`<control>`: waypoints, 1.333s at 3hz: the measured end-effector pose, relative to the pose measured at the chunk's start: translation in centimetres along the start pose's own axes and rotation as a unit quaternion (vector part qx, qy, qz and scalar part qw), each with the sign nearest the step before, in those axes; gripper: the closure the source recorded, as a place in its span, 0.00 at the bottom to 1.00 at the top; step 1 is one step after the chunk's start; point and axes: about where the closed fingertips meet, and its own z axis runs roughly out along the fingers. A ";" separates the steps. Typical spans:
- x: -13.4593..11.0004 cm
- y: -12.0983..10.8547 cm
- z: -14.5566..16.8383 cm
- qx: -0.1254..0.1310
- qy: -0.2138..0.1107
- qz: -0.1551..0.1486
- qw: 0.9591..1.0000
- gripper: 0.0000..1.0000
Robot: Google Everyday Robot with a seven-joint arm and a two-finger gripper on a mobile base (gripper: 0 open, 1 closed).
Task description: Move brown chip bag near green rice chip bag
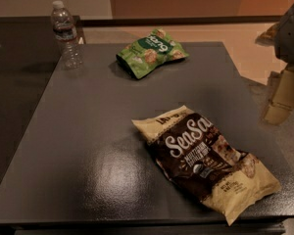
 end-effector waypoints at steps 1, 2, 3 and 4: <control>0.0 0.0 0.0 0.000 0.000 0.000 1.000 0.00; -0.7 0.5 0.4 -0.008 0.016 -0.003 1.000 0.00; -1.1 2.1 2.2 -0.037 0.019 0.023 0.999 0.00; -0.9 4.1 4.8 -0.081 0.022 0.058 0.995 0.00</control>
Offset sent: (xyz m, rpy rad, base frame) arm -0.0072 0.0203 -0.0135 -0.0716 0.0856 0.0022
